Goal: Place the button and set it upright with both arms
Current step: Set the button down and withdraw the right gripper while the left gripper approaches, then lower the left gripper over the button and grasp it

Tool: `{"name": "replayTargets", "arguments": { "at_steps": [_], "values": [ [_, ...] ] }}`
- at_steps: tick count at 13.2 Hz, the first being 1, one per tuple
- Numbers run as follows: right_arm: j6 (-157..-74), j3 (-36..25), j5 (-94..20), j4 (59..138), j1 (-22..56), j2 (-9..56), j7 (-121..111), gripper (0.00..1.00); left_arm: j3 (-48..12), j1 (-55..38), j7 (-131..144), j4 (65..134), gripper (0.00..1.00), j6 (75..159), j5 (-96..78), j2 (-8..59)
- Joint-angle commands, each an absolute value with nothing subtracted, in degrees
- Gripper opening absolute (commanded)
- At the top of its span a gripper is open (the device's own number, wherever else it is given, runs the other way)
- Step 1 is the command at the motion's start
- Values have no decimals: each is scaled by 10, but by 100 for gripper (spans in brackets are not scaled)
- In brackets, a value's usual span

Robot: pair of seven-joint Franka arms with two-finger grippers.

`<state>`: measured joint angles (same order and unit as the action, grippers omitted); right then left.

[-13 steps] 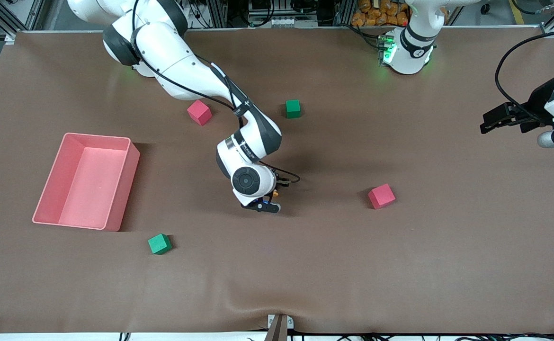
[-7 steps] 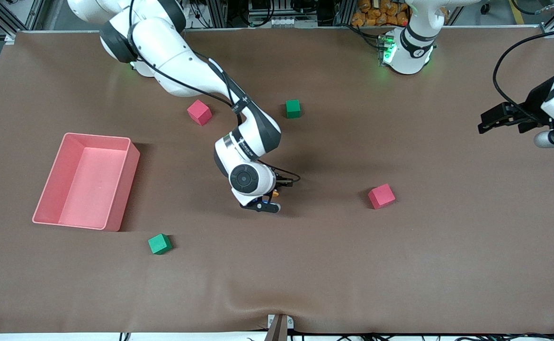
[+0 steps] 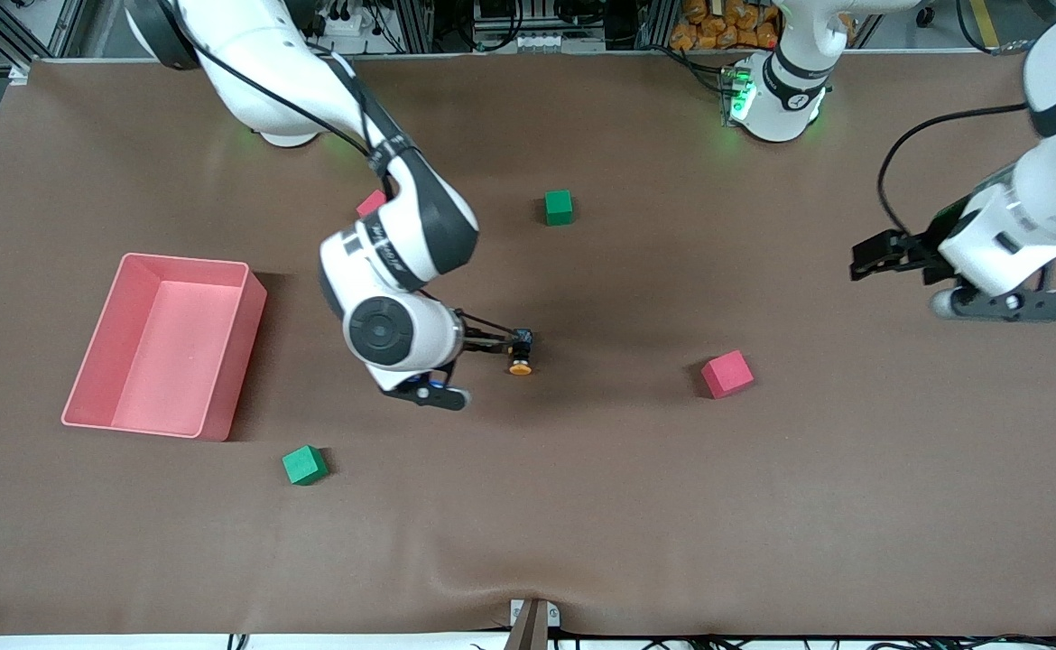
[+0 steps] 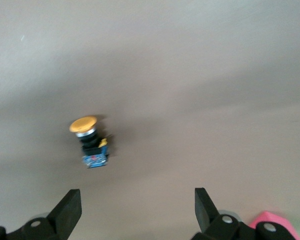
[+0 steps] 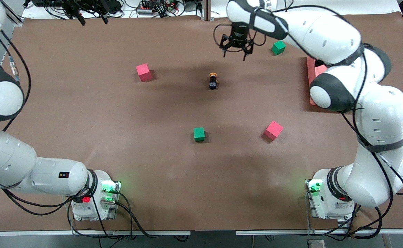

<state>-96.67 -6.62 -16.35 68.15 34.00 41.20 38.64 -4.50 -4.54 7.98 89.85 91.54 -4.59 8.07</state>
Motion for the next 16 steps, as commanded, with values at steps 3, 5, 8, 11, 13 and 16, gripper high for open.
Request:
{"name": "replayTargets", "arguments": {
  "at_steps": [3, 5, 8, 11, 13, 16],
  "values": [
    [-976, -84, -102, 831, 284, 256, 315, 100, -47, -125, 209, 828, 100, 913, -61, 162],
    [-970, -84, -101, 843, 236, 225, 257, 100, -46, -155, 254, 811, 100, 915, -83, 197],
    [-969, -84, -101, 861, 165, 191, 146, 100, -46, -201, 257, 767, 100, 917, -83, 263],
    [-970, -85, -101, 889, 108, 154, 62, 100, -48, -222, 258, 727, 100, 920, -89, 317],
    [-962, -85, -97, 889, 74, 132, 41, 100, -49, -236, 268, 716, 100, 943, -106, 345],
    [-957, -86, -80, 888, 31, 108, -6, 100, -46, -273, 276, 700, 100, 982, -127, 384]
  ]
}}
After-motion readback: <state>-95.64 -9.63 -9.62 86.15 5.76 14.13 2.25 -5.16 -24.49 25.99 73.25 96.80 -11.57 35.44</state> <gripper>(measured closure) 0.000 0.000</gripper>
